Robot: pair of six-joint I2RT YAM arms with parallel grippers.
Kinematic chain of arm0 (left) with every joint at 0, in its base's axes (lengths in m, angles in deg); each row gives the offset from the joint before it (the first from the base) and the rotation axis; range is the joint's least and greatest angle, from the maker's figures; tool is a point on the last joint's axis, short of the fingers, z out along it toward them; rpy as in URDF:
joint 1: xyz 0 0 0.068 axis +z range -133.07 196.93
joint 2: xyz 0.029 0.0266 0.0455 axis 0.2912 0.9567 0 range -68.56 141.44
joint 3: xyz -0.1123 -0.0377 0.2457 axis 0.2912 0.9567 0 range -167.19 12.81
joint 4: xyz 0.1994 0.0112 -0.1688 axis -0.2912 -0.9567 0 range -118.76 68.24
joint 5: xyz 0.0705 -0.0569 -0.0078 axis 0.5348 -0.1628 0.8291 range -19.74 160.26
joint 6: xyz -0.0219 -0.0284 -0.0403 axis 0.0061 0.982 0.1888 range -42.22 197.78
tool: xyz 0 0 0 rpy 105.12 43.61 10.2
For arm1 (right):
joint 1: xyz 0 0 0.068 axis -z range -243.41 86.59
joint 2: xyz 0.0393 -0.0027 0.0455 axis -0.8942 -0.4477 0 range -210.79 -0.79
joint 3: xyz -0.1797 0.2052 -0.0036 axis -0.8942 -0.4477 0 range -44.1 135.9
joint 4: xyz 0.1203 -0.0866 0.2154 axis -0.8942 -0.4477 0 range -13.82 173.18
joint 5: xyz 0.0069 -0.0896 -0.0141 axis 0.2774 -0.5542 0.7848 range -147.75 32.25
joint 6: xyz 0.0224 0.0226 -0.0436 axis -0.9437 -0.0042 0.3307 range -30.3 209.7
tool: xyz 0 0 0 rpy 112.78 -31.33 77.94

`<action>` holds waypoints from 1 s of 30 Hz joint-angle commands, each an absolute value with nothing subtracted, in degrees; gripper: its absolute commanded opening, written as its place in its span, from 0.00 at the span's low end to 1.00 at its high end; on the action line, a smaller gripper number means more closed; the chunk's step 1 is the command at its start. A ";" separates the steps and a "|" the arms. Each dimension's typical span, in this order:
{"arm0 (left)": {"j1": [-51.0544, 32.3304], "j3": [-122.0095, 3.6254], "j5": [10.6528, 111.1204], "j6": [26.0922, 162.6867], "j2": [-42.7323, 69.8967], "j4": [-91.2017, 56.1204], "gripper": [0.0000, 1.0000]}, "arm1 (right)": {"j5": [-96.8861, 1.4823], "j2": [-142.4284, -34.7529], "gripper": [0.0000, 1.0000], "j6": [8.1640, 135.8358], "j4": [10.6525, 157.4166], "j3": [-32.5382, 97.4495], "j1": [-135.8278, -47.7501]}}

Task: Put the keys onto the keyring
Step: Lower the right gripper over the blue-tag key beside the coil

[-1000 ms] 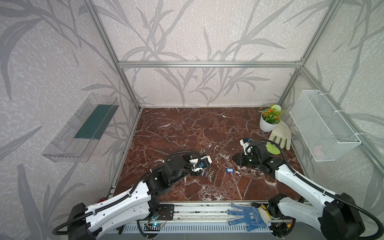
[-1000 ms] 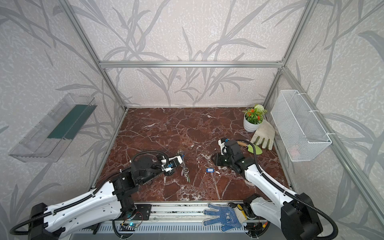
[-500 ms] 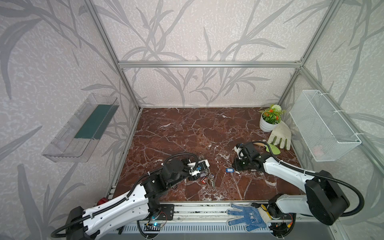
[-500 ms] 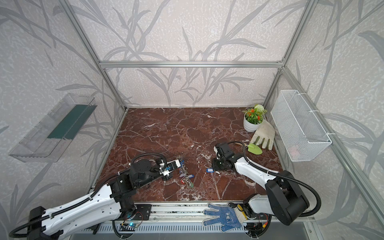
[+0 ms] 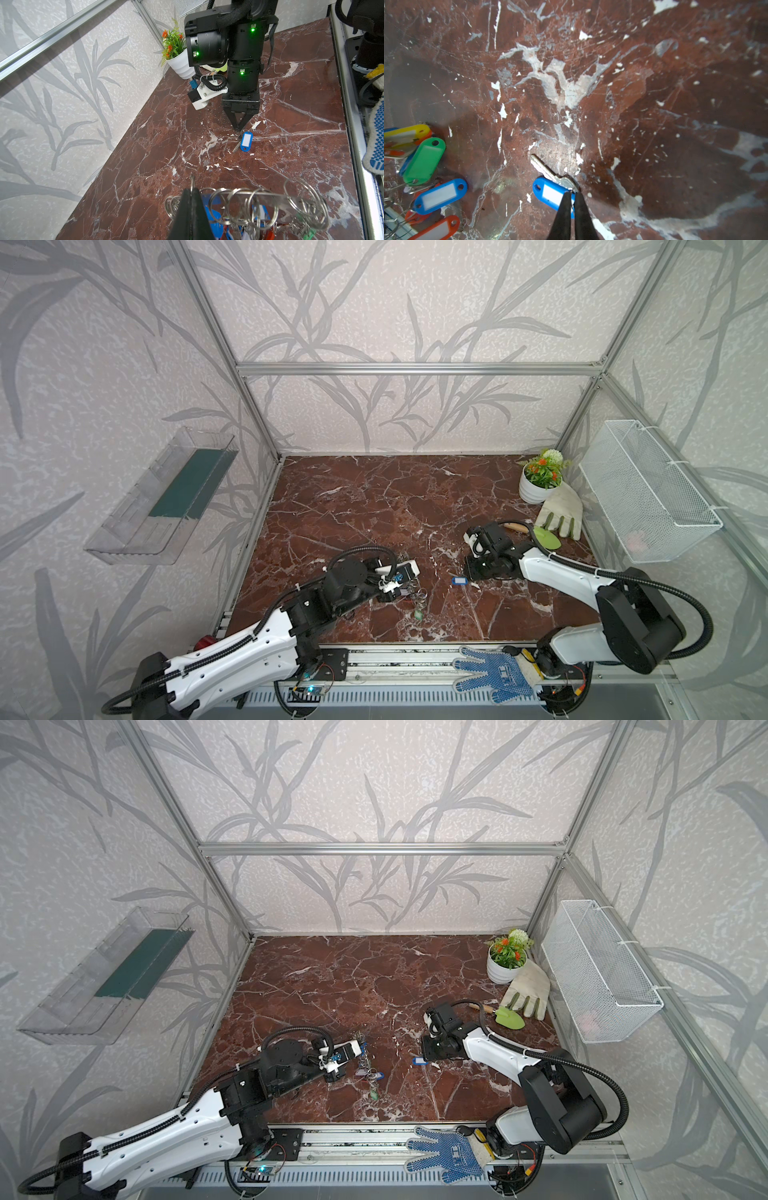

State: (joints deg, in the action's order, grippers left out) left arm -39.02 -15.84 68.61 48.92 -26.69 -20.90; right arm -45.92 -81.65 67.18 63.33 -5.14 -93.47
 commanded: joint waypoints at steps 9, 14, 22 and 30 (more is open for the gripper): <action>-39.28 -15.67 67.85 49.22 -27.63 -16.97 0.00 | -45.19 -82.92 0.18 68.59 61.30 -3.75 -93.78; -39.32 -15.78 67.69 49.42 -27.52 -16.92 0.00 | -45.58 -82.80 0.12 68.52 61.73 -4.10 -93.81; -39.32 -15.76 67.67 49.31 -27.65 -16.84 0.00 | -45.28 -81.96 0.01 68.95 62.01 -4.40 -93.81; -39.32 -15.80 67.44 49.13 -27.65 -16.83 0.00 | -45.40 -77.19 0.00 67.81 67.67 -6.23 -93.86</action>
State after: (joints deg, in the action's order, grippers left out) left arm -39.10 -15.84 68.24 49.10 -26.67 -20.90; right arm -45.26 -79.77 68.36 64.25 -5.36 -93.54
